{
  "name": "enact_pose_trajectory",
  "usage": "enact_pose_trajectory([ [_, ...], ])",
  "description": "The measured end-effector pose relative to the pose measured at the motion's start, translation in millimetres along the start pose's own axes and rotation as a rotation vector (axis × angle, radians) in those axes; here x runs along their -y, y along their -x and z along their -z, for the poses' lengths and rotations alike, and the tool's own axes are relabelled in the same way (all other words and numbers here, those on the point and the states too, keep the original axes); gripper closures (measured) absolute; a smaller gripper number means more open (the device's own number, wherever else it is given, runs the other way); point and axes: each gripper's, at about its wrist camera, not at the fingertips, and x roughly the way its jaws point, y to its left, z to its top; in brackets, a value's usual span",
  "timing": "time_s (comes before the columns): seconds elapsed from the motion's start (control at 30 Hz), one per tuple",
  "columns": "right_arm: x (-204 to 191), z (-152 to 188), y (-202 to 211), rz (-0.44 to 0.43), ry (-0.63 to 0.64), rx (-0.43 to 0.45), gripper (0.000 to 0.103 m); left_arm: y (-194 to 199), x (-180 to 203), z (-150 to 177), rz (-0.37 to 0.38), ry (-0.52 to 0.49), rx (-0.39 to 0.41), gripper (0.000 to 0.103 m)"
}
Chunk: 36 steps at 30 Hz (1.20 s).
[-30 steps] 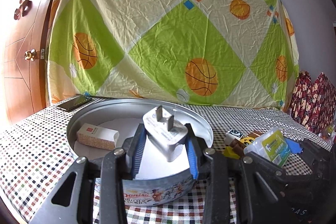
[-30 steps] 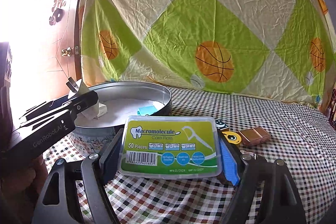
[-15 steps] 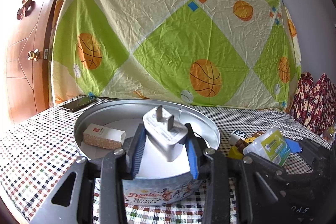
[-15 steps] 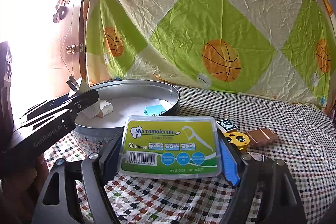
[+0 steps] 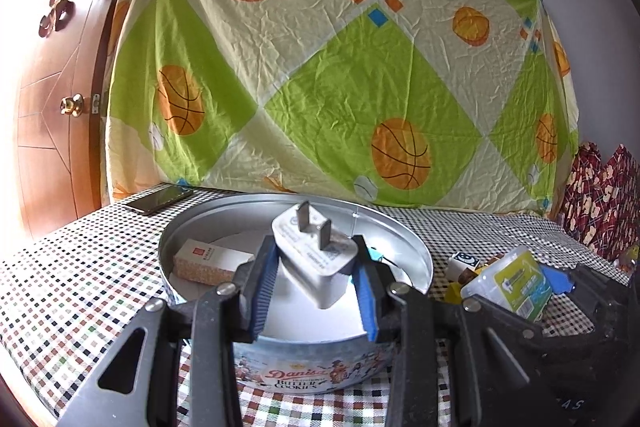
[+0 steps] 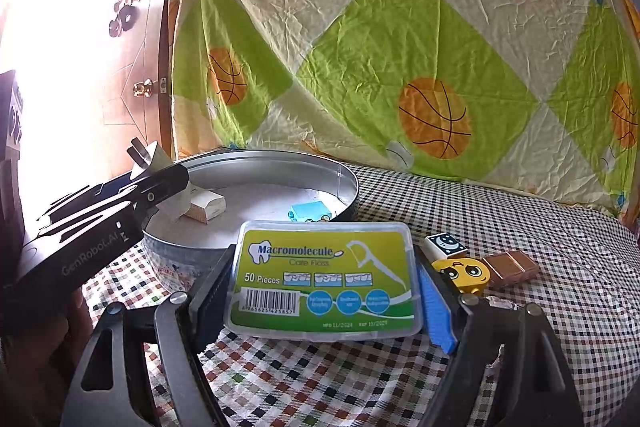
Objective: Organize rigid objects
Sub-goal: 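Lower the plug charger into the tin while the right tool lowers the floss box in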
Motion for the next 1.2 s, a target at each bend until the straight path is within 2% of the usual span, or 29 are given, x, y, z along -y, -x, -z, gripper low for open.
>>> enact_pose_trajectory([
  [0.53,-4,-5,-4,-0.014,0.015,-0.005,0.022,0,-16,-4,-0.017,0.012,0.0,0.068],
  [0.8,-2,-35,-2,-0.033,0.018,0.032,0.022,-1,-20,-18,-0.013,0.0,-0.019,0.068],
  [1.03,1,-65,-34,-0.086,0.0,-0.016,0.022,-25,-24,-30,-0.006,-0.03,-0.106,0.068],
  [1.2,1,-74,-76,-0.124,-0.027,-0.11,0.022,-51,-28,-32,-0.013,-0.057,-0.205,0.068],
])
